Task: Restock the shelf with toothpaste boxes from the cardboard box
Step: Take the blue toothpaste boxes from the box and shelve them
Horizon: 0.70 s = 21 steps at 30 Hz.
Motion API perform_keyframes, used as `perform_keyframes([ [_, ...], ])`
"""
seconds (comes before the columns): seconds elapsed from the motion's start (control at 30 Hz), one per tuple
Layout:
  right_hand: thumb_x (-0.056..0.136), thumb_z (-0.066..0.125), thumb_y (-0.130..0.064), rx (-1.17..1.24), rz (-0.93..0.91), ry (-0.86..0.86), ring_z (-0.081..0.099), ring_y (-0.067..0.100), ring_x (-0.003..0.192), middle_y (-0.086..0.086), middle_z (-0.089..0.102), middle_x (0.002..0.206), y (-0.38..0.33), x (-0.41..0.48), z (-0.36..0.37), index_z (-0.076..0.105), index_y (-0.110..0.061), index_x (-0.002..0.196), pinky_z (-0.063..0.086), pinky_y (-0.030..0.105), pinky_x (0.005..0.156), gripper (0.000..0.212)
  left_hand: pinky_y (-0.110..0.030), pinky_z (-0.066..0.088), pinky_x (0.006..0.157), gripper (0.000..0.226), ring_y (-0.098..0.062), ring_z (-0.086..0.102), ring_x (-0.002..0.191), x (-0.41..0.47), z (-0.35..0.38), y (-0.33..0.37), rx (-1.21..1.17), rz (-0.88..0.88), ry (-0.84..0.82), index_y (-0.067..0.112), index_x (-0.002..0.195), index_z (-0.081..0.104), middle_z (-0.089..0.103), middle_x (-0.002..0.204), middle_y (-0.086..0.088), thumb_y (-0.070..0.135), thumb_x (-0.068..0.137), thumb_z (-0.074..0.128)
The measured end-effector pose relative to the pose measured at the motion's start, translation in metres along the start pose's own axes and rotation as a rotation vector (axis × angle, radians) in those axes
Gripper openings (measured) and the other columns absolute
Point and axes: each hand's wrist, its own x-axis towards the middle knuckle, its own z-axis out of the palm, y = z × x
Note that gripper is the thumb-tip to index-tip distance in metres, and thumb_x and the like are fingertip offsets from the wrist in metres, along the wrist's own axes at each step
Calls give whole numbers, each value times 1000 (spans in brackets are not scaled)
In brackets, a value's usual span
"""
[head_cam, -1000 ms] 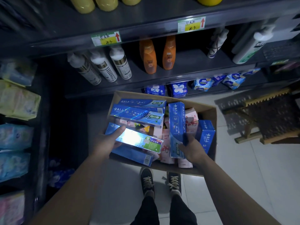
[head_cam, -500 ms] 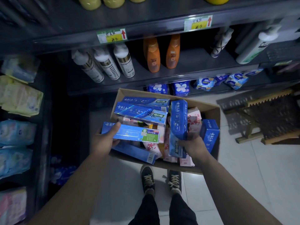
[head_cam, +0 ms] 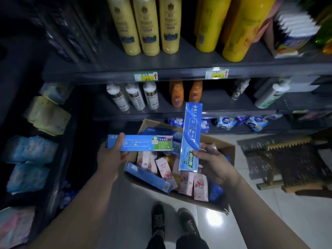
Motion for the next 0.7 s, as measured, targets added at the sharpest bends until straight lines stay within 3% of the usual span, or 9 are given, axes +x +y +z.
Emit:
perform_keyframes([
  [0.1,82,64,-7,-56,1,-104,67,27,94,13,68,110,-21,-5,17,51,-6,125,57,43,72,45,-39,57,78,27,-18,62,71,-14,-12,18,-57,15,44,19,95,59,66,91,-7,43,86,67],
  [0.27,90,59,-6,-239,-4,-199,68,21,85,9,70,103,-50,-15,49,54,-9,122,55,30,59,33,-45,56,85,39,-30,67,96,-47,-40,39,-130,61,87,12,110,60,67,108,-14,45,88,63],
  [0.5,90,59,-6,-406,-28,-274,62,28,96,15,67,114,-66,-27,78,53,-8,125,48,42,81,36,-42,55,85,23,-22,67,86,-92,-69,55,-220,110,135,18,96,62,68,96,-6,38,87,66],
  [0.7,90,59,-5,-455,-91,-300,68,25,82,13,71,107,-83,-37,94,60,-12,122,54,36,76,33,-33,55,71,23,-18,66,82,-116,-89,67,-325,160,181,18,101,58,66,95,-3,38,89,64],
])
